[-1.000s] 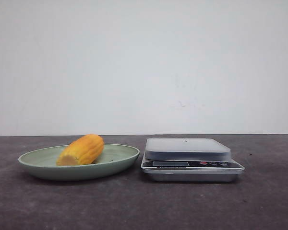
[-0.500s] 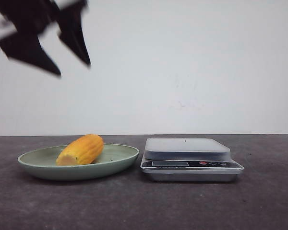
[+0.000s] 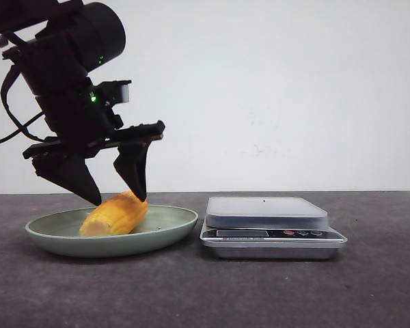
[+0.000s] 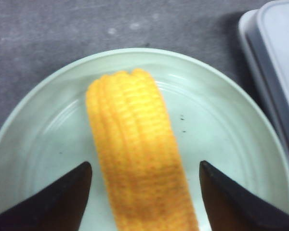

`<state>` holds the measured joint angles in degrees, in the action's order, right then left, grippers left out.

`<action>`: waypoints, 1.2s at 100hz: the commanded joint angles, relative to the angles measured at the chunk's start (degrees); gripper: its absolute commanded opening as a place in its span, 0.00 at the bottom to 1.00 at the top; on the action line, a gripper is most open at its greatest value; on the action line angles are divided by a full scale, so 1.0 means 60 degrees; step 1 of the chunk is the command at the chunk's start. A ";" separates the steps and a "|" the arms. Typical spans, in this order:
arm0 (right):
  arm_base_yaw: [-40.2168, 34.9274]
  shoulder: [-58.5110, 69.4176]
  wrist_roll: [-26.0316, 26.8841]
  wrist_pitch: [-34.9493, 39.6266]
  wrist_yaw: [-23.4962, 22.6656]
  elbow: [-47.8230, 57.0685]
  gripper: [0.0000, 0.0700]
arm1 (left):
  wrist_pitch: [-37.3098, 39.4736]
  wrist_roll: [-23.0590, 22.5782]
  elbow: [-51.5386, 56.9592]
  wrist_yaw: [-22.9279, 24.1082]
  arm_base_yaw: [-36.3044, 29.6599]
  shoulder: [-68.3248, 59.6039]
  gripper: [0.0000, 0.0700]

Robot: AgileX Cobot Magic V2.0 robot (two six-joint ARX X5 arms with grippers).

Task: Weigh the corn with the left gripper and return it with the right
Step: 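Lower the left gripper over the corn cob on the green plate and close, then lift the corn with the left gripper and carry it over the scale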

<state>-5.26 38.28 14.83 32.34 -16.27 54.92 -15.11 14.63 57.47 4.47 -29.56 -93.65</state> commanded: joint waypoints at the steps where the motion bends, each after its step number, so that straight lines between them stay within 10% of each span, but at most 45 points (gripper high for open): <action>1: -0.0033 0.0029 -0.0106 -0.0087 0.0029 0.0193 0.69 | 0.0087 0.0076 0.0135 0.0076 -0.0095 -0.0251 0.62; 37: -0.0033 0.0029 -0.0076 -0.0087 0.0033 0.0193 0.69 | -0.0062 0.0189 0.0135 0.0076 -0.0164 -0.0743 0.53; 52: -0.0033 0.0029 -0.0080 -0.0018 0.0036 0.0193 0.69 | 0.0025 0.0182 0.0146 0.0076 -0.0262 -0.0718 0.00; 120: -0.0033 0.0029 -0.0036 0.0036 0.0029 0.0193 0.69 | 0.0058 0.1351 0.3413 0.0295 -0.2626 -0.0721 0.02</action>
<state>-5.26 38.28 14.85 32.80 -16.27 54.92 -14.44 20.62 75.05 5.04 -43.68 -93.12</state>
